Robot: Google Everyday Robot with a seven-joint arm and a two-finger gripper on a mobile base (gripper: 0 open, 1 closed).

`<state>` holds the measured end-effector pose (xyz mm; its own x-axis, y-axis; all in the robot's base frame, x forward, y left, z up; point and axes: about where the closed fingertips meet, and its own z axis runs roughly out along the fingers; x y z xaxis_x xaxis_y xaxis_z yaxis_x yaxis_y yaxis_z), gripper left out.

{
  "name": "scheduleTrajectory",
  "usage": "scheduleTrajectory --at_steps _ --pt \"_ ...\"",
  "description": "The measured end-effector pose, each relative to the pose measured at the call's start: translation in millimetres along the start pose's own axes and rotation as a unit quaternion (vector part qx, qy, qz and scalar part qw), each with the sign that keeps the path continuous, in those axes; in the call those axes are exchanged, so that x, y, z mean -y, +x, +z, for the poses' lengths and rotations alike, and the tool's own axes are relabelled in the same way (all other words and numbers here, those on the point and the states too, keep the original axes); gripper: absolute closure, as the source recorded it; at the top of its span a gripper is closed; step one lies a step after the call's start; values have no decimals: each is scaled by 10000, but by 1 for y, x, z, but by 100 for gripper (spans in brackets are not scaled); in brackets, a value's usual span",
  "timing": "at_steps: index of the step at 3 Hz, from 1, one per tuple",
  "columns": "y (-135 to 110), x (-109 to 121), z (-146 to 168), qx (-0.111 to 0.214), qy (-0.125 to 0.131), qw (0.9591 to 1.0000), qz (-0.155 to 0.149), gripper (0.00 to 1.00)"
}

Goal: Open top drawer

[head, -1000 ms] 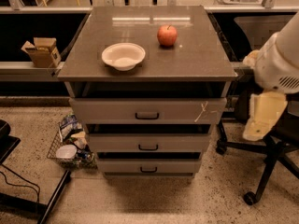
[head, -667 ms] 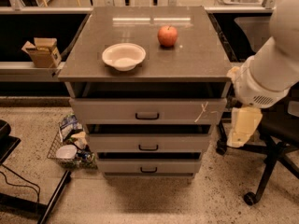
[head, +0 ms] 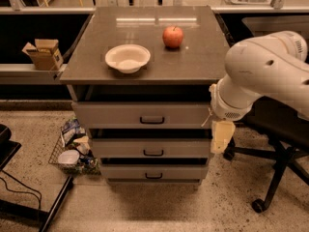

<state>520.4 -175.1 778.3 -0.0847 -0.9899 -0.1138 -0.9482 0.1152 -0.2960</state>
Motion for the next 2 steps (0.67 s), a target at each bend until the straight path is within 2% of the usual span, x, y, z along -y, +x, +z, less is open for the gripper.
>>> scheduleTrajectory --at_steps 2 --pt "-12 20 70 -228 -65 9996 -154 0"
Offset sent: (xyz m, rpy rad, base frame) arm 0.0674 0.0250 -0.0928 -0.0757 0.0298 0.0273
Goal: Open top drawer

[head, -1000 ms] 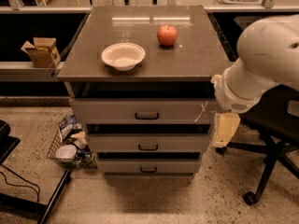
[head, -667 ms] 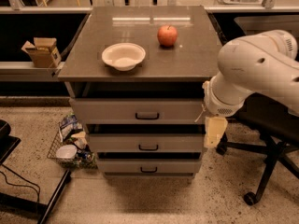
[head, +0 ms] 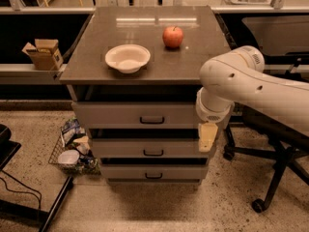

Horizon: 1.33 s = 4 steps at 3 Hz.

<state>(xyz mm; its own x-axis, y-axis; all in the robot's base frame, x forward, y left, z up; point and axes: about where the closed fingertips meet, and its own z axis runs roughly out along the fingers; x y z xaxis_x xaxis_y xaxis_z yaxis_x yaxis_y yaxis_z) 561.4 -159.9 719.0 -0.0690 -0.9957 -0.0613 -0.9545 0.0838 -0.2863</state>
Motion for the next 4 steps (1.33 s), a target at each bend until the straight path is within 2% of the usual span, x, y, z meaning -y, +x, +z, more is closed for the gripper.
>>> scheduleTrajectory --at_steps 2,3,4 --pt "-19 24 54 -95 -170 9998 -65 0" --pt "-24 32 74 -75 -297 9995 -40 17" --pt "-17 28 84 -59 -533 9986 0 48"
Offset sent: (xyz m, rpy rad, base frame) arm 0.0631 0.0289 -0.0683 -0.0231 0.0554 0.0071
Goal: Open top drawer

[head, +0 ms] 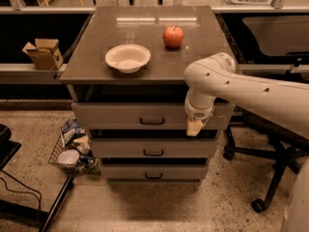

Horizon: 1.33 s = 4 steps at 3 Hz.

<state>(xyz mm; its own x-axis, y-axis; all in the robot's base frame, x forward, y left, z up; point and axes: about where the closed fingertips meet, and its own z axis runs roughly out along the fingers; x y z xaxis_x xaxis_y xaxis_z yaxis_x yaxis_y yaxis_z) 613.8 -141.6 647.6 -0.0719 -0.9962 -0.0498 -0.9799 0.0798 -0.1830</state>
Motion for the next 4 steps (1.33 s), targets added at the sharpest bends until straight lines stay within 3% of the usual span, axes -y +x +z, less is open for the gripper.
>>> scheduleTrajectory --at_steps 2,4 --pt "-1 3 -16 0 0 10000 0 94" --pt "-1 5 -25 0 -1 10000 0 100"
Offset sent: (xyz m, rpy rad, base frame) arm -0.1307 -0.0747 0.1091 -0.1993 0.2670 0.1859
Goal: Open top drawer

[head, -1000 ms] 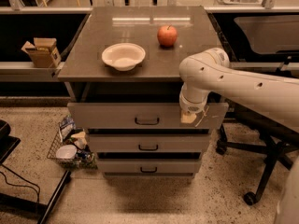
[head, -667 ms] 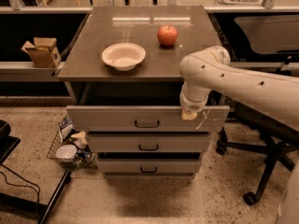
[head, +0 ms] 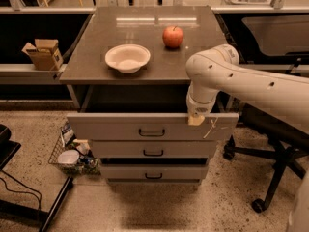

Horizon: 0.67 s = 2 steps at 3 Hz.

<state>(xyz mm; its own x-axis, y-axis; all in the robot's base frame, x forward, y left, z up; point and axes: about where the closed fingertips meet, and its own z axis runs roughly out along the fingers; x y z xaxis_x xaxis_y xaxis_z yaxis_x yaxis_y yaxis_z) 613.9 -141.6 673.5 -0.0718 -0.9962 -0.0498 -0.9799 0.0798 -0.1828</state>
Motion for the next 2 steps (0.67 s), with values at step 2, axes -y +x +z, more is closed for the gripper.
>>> scheduleTrajectory --at_steps 2 --pt "8 -16 -6 -44 -255 9996 -76 51"
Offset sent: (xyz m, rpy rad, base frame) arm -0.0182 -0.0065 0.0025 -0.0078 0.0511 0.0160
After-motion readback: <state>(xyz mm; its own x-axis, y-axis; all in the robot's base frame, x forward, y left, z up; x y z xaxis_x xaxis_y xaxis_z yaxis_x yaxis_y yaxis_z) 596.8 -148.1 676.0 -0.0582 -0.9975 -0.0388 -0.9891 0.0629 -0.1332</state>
